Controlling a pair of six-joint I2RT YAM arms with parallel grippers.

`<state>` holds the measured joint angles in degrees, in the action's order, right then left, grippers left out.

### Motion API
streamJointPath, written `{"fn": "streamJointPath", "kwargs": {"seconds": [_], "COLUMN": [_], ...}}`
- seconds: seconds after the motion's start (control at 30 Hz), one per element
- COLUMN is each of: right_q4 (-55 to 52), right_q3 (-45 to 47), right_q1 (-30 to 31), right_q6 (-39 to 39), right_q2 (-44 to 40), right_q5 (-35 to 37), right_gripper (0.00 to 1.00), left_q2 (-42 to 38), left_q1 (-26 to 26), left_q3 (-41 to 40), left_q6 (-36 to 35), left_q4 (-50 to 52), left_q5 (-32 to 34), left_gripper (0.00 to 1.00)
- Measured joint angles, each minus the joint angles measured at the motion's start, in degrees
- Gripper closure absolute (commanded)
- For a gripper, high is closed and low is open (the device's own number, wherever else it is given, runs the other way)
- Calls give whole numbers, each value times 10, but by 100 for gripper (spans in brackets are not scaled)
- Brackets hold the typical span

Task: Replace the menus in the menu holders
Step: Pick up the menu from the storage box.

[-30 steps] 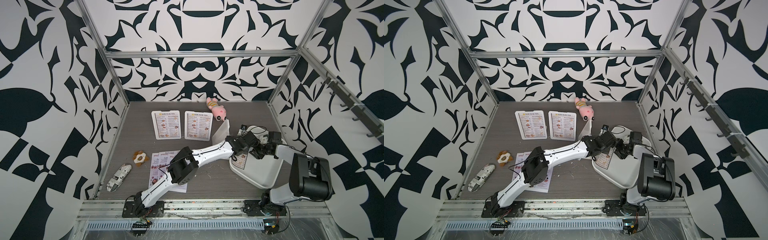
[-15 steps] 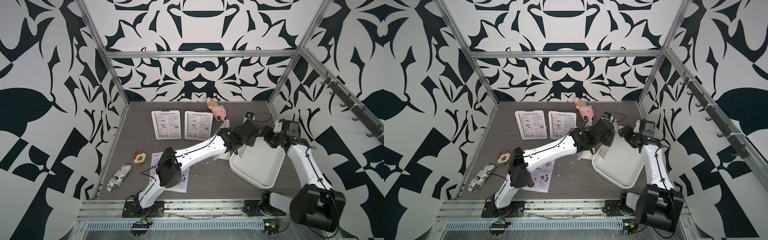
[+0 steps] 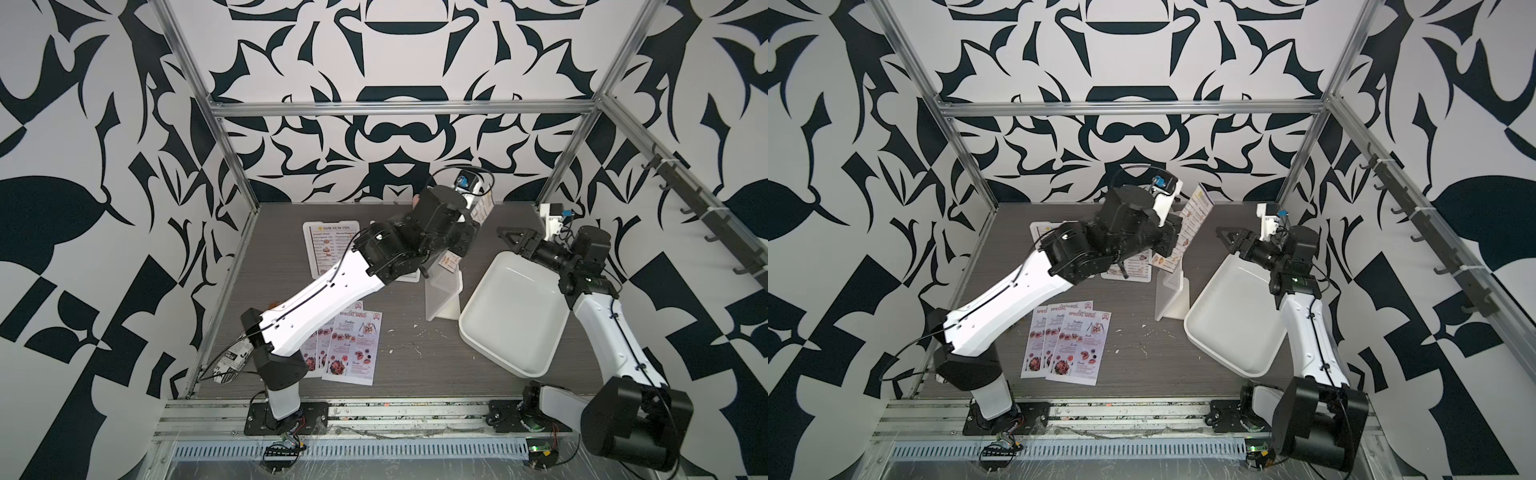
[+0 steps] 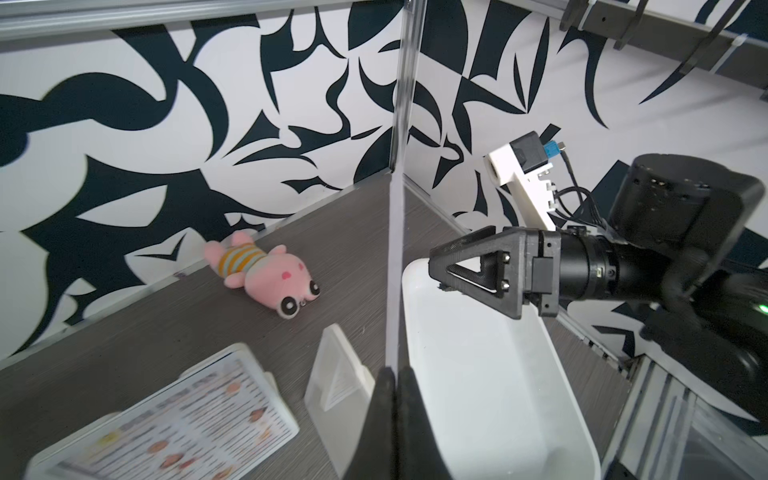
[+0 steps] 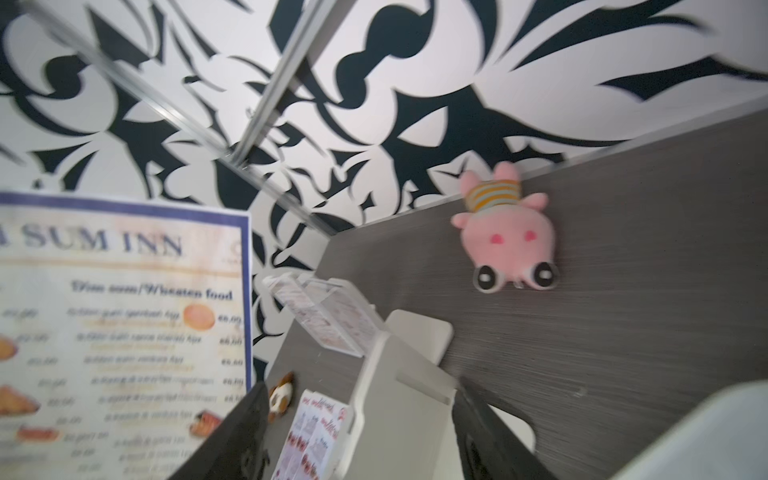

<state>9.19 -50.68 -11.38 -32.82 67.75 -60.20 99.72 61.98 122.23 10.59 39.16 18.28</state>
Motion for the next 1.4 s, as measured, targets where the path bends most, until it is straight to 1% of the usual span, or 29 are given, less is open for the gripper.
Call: {"fn": "streamJointPath", "kwargs": {"seconds": [0.1,0.2,0.3,0.53,0.7,0.87,1.07,1.13,1.17,1.23,1.27,1.4], "right_q4": [14,28,64,170,250,284,306,310,315,320,323,320], "right_q3": [-3,-8,-8,-8,3,29,39,40,42,43,43,43], "right_q1": [67,143,185,187,188,188,188,188,188,188,188,188], "right_q6": [31,59,68,44,8,-7,-35,-46,-53,-67,-75,-98], "right_q2": [16,31,45,66,61,37,26,24,21,15,12,4], "right_q5": [-50,-80,-99,-114,-116,-115,-104,-92,-86,-75,-68,-49], "right_gripper": [29,27,26,24,25,26,30,33,38,52,58,58], "left_q2": [-28,-40,-43,-44,-65,-96,-133,-142,-145,-149,-149,-152], "left_q1": [0,0,-1,-4,-20,-48,-82,-88,-90,-92,-93,-101], "left_q3": [-13,-19,-22,-28,-75,-123,-167,-180,-186,-196,-200,-221], "left_q6": [-19,-33,-43,-48,-35,-17,4,10,12,16,18,28], "left_q4": [1,1,1,1,-14,-31,-59,-70,-75,-83,-87,-106], "left_q5": [-3,-9,-12,-24,-39,-48,-68,-75,-79,-83,-85,-92], "left_gripper": [100,100,100,100,100,100,100,100,100,100,100,100]}}
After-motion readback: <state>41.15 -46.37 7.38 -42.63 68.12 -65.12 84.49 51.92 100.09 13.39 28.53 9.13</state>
